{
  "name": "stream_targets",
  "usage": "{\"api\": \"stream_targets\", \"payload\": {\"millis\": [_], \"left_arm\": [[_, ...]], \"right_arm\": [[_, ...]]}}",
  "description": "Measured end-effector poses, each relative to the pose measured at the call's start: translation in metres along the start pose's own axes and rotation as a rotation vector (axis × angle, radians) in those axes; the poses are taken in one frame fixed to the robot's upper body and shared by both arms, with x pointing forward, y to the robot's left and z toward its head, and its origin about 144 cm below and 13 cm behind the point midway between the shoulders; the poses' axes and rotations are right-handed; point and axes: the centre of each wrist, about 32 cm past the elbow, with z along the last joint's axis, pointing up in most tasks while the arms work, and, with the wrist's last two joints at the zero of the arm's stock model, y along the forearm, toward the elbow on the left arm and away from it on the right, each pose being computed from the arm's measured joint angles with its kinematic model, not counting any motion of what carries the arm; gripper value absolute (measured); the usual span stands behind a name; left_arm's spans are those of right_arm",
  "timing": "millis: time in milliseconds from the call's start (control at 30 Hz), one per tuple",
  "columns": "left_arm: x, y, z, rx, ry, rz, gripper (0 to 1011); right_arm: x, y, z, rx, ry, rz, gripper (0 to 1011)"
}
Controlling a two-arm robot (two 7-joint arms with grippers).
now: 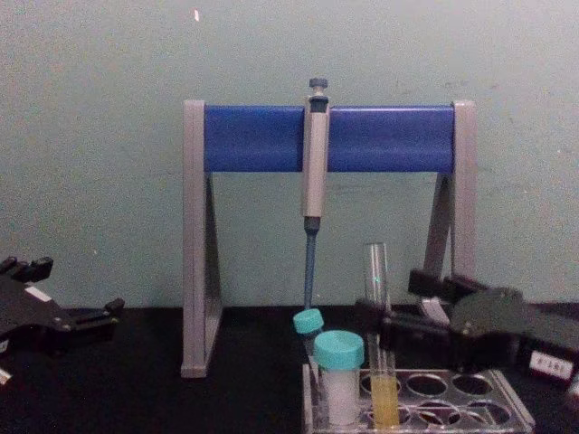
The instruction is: Pick up the test tube from the test tube rack, shake it, then place it back into the test tube rack.
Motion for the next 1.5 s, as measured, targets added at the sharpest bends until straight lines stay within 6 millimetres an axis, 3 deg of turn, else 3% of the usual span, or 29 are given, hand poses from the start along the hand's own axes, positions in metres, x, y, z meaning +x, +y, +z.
{"api": "stream_targets", "payload": {"millis": [367, 633, 933, 1133, 1500], "left_arm": [[0.0, 0.0, 0.0, 0.0, 0.0, 0.0, 1001], [0.0, 0.0, 0.0, 0.0, 0.0, 0.0, 1001], [0.0, 0.0, 0.0, 0.0, 0.0, 0.0, 1001], [0.0, 0.0, 0.0, 0.0, 0.0, 0.0, 1001], [0.0, 0.0, 0.0, 0.0, 0.0, 0.0, 1001]], "right_arm": [[-0.004, -0.013, 0.021, 0.165, -0.092, -0.064, 1000], [-0.006, -0.028, 0.024, 0.233, -0.142, -0.248, 1000], [-0.013, -0.038, 0.007, 0.099, -0.154, -0.549, 1000], [-0.014, -0.037, -0.008, -0.05, -0.093, -0.613, 1000], [-0.014, -0.035, -0.032, -0.17, -0.006, -0.643, 1000]]}}
